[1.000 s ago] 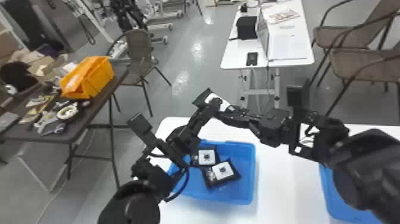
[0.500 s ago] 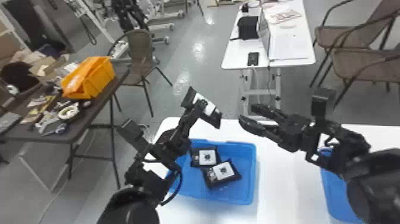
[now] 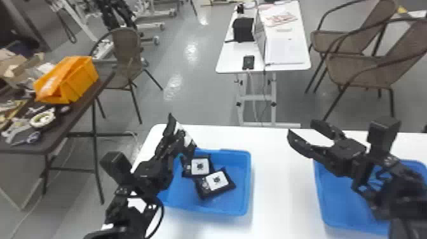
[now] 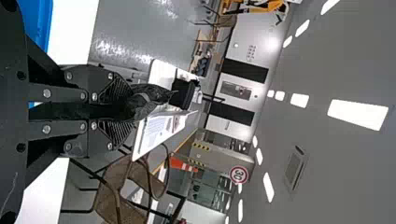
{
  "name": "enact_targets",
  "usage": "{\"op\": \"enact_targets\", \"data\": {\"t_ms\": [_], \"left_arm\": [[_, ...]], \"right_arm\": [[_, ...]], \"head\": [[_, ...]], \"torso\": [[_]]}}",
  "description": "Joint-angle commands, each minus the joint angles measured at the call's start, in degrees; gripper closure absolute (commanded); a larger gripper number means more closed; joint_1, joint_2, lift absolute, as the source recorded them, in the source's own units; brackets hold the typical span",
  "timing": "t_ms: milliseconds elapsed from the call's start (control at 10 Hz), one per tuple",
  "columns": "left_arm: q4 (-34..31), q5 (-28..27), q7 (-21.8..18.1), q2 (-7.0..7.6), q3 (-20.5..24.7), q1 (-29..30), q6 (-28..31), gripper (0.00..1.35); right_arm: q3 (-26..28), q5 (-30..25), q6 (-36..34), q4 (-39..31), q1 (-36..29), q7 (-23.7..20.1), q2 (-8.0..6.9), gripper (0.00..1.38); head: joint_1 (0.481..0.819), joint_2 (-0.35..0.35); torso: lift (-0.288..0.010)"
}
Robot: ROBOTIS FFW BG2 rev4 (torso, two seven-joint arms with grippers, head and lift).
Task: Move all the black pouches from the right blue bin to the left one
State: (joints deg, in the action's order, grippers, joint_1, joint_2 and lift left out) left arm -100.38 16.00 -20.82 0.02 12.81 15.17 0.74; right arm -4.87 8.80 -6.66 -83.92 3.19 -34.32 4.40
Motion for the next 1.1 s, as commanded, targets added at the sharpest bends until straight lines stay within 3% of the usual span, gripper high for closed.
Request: {"op": "enact_targets", "data": {"t_ms": [0,100,200,400,600,800,1000], "left_arm": [[1.94,-0.89,-1.24,-0.17,-0.24,0.03,-4.52,0.12],[1.85,-0.97,-1.41,-0.17,-0.59,0.03,-4.61,0.00],[1.68,-1.24,-1.41,-0.17,-0.94,0.38,-6.63,0.07],[0.97,-2.64,-0.54,-0.17,-1.03,1.61,-10.59,0.07],[-0.52,-4.49,-0.54,-0.17,0.90,2.14,-10.85,0.07],[-0.96,-4.14,-0.54,-0.17,0.90,2.40,-10.59,0.07],[-1.05,-4.05,-0.45,-0.17,0.90,2.67,-11.73,0.07]], "right_arm": [[2.59,-2.30,-1.69,-2.65,-2.49,0.92,-0.01,0.36],[3.82,-2.56,-2.12,-4.94,-4.95,3.65,-0.01,0.35],[5.05,-3.44,-3.18,-8.37,-8.12,8.04,-0.10,0.34],[9.27,-6.60,-7.31,-16.63,-15.50,15.51,-0.89,0.30],[13.75,-7.31,-11.70,-19.26,-20.33,17.10,-2.82,0.30],[16.91,-7.66,-13.20,-16.63,-21.83,17.62,-4.40,0.30],[19.46,-6.78,-10.65,-10.39,-20.07,17.45,-4.40,0.30]], "head": [[0.695,0.203],[0.695,0.182],[0.695,0.169],[0.695,0.111],[0.695,0.066],[0.695,0.036],[0.695,0.010]], "torso": [[0.000],[0.000],[0.000],[0.000],[0.000],[0.000],[0.000]]}}
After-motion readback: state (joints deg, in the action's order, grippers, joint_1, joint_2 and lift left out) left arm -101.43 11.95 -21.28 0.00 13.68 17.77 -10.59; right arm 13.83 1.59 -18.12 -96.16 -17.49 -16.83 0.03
